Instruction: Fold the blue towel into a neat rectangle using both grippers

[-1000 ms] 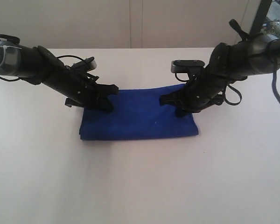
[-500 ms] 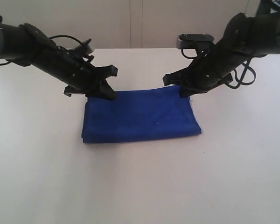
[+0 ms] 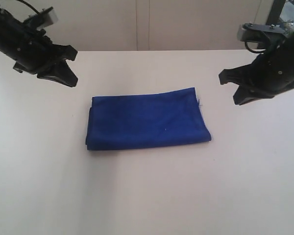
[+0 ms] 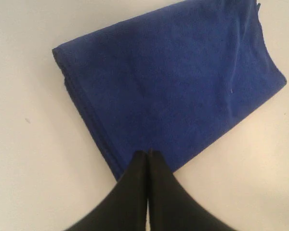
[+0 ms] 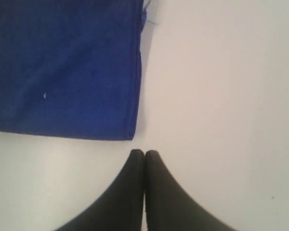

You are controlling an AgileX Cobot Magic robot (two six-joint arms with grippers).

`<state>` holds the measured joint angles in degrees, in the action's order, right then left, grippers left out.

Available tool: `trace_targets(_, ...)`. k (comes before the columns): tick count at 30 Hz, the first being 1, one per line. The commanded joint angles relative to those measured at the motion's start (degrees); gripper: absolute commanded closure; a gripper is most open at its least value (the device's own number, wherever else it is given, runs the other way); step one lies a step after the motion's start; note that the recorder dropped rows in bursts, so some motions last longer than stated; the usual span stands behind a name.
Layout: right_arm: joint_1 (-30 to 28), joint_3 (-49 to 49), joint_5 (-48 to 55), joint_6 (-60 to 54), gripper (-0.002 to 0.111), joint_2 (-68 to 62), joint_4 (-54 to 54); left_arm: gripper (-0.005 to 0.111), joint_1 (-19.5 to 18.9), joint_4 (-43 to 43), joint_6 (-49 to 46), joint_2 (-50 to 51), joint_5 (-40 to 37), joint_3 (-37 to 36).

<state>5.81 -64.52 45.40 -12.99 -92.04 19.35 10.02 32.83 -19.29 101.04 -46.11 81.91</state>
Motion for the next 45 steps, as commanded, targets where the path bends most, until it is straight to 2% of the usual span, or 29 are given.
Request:
trace_targets(1, -0.7, 7.2, -3.9, -0.3, 0.108, 6.5, -0.3, 0.107, -0.1, -1.0, -0.1, -5.4, -0.8, -3.7)
trace_targets(13, -0.7, 15.6, -15.4, -1.4, 0.108, 19.9, -0.3, 0.107, -0.1, -1.0, -0.2, -16.4, 10.1, -13.7)
trace_targets(18, -0.7, 18.2, -18.7, -1.4, 0.108, 29.2, -0.4, 0.107, -0.1, -0.9, -3.8, -23.8, 11.5, -17.1)
trace_targets(27, -0.7, 26.7, -27.4, -2.0, 0.108, 49.7, -1.6, 0.107, -0.1, -0.8, -10.8, -39.5, 18.7, -24.1)
trace_targets(35, -0.7, 33.8, -32.3, -2.1, 0.108, 63.6, -1.7, 0.107, -0.1, -0.7, -11.0, -50.4, 25.2, -28.7)
trace_targets(38, -0.7, 36.0, -35.2, -2.1, 0.108, 65.9, -2.0, 0.107, -0.1, -0.7, -11.0, -52.9, 26.3, -29.9)
trace_targets(45, -0.7, 36.0, -33.9, -2.1, 0.108, 68.0, -2.0, 0.107, -0.1, -0.7, -11.1, -53.7, 25.1, -29.9)
